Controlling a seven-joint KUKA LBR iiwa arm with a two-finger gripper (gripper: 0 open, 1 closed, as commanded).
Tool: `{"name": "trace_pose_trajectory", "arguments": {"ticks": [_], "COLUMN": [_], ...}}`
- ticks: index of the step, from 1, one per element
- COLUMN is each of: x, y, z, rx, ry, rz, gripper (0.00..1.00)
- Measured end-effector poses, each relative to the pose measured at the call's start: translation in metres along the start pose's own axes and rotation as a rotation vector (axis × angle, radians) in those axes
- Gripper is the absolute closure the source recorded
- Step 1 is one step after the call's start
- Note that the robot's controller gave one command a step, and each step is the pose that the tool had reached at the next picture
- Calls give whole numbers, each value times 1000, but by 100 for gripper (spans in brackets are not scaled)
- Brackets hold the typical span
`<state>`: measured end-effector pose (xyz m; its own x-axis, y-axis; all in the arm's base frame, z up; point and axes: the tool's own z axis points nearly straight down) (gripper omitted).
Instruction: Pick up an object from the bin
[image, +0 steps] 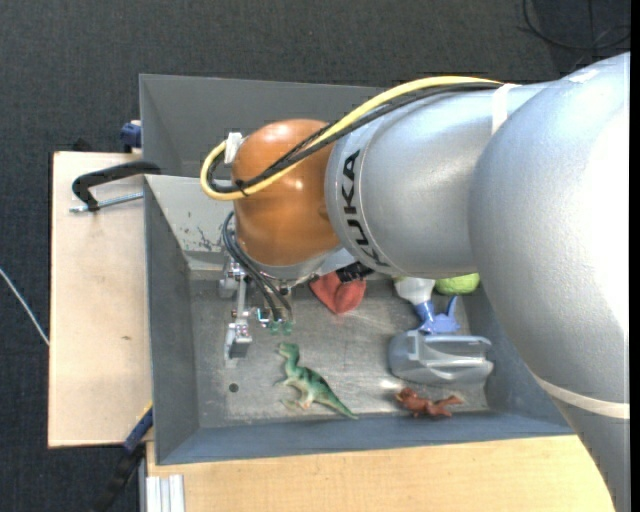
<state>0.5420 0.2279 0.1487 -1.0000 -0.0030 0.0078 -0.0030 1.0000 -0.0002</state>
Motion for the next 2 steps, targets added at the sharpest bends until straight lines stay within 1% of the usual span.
{"name": "trace_pose_trajectory", "arguments": {"ticks": [1, 2], "x": [-2, -1], "y": [-1, -21], "z": [-5, -15], "rx": [-2, -2], "ry": [-8, -5], "rz": [2, -93], "gripper": [0, 0]}}
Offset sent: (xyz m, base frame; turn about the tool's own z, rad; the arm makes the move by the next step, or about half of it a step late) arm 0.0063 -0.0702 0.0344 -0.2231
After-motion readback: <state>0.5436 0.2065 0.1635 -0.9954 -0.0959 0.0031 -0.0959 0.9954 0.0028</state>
